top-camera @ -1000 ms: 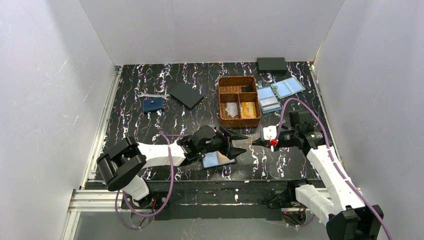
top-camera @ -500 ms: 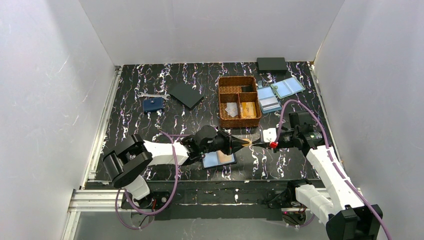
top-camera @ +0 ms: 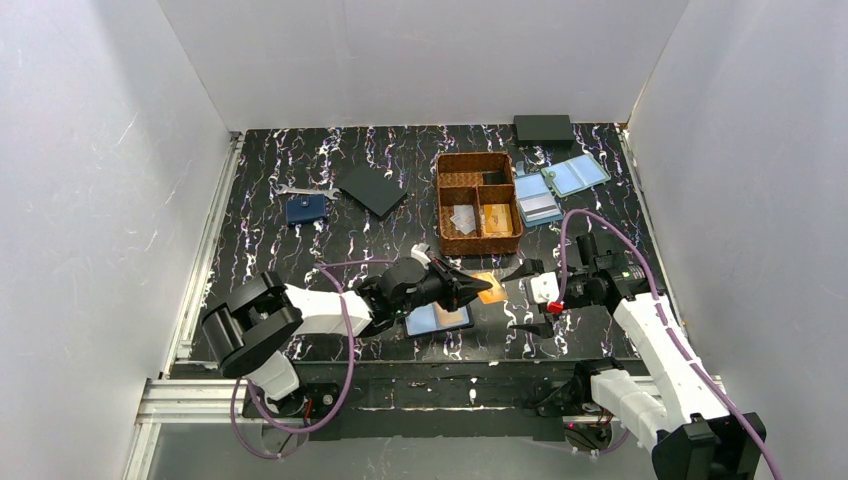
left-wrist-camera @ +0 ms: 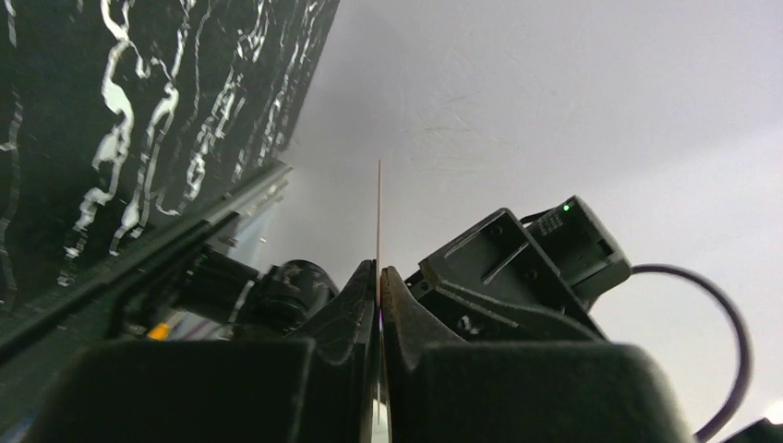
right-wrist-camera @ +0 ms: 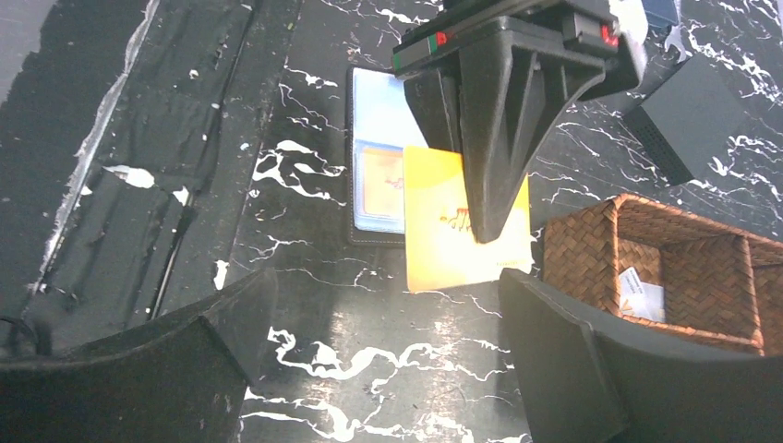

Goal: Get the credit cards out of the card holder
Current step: Remove the credit card from the card holder, then place the credit card in the storage box, then remove the credit card from the card holder.

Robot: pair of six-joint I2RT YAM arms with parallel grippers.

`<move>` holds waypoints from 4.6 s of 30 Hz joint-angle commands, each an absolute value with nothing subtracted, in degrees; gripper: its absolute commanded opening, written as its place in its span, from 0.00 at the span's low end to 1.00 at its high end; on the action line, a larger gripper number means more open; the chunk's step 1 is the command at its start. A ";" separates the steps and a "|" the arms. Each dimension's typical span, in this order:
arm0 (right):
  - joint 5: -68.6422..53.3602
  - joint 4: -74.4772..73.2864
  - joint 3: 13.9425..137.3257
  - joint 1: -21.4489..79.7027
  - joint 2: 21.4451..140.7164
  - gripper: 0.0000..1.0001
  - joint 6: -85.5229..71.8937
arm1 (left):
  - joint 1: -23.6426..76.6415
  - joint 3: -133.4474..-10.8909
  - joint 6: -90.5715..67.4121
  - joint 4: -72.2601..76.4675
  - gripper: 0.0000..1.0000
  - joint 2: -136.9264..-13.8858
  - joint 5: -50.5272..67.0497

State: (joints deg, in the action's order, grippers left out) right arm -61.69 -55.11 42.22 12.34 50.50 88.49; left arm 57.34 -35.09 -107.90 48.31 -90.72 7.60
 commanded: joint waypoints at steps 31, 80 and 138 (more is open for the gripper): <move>-77.14 -7.49 34.46 11.41 56.38 1.00 17.05 | 58.27 -31.05 -35.26 51.31 0.00 -72.72 10.94; -33.38 -33.07 77.64 9.31 99.95 0.05 11.98 | 55.28 -5.05 -48.75 23.20 0.98 -23.49 -4.44; -56.77 3.62 34.82 9.84 63.52 0.57 5.31 | 55.20 -14.85 -59.18 22.95 0.95 -47.71 -1.98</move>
State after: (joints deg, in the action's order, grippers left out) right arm -55.05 -0.16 35.70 9.87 63.70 7.22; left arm 55.55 -11.46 -60.10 22.65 -46.04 -0.78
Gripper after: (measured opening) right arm 0.576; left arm 0.956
